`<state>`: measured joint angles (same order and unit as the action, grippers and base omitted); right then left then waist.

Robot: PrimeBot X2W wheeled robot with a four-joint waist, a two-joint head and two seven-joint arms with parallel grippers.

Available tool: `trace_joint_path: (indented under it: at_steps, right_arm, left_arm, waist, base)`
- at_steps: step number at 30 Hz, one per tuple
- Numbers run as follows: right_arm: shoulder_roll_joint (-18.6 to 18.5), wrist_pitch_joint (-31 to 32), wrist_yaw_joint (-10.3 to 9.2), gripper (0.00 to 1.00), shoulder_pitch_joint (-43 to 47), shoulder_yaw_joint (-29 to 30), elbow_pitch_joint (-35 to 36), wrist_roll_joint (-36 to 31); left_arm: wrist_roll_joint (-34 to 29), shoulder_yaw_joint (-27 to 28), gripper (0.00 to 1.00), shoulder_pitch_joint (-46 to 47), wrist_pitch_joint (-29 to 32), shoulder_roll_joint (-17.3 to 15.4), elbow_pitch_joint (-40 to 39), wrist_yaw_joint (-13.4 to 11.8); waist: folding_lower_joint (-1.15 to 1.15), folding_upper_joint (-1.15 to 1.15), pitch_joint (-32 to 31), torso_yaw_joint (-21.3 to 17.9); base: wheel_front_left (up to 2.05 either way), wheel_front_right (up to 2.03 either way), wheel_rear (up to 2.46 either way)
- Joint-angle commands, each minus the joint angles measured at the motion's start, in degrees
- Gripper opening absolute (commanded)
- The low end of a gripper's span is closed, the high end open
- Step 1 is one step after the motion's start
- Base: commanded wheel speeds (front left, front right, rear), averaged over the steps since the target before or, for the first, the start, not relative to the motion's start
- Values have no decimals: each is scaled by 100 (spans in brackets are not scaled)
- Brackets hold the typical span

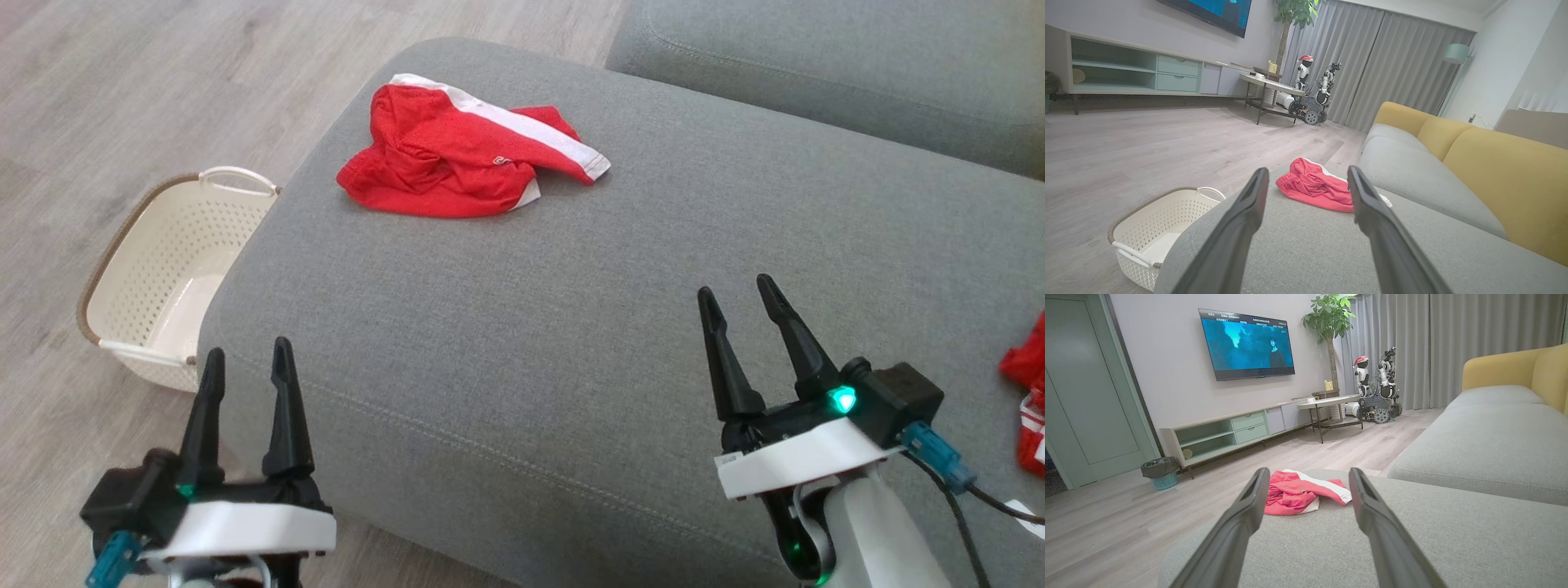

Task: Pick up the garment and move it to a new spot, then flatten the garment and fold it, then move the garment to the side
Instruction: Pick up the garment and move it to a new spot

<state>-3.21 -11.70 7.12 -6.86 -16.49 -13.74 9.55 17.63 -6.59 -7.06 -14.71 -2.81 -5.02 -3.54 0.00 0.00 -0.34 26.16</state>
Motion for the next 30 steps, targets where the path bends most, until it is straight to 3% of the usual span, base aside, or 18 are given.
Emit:
trace_joint_path:
  at_steps: [1,9,16,20,30]
  right_arm:
    - [33,-39,36,100,-72,-133,163,47]
    - [34,88,36,100,-181,-80,270,-9]
    - [30,403,36,100,-452,-4,768,-310]
    - [-73,680,36,100,-557,82,1221,-475]
    - [-285,1174,36,100,-798,86,2240,-634]
  left_arm:
    - [-57,220,100,208,-29,-7,-229,27]
    - [-5,556,100,355,-29,-7,-263,36]
    - [-319,1223,100,952,-29,-79,46,152]
    - [-339,1276,100,1622,13,-370,658,329]
    - [-138,1157,100,3540,1255,-1084,2250,707]
  waist:
    - [0,0,18,-19]
    - [0,0,270,-226]
    - [0,0,859,-626]
    - [0,0,1304,-841]
    - [0,0,2216,-1286]
  base:
    - [0,0,0]
    - [0,0,0]
    - [0,0,0]
    - [0,0,0]
    - [0,0,0]
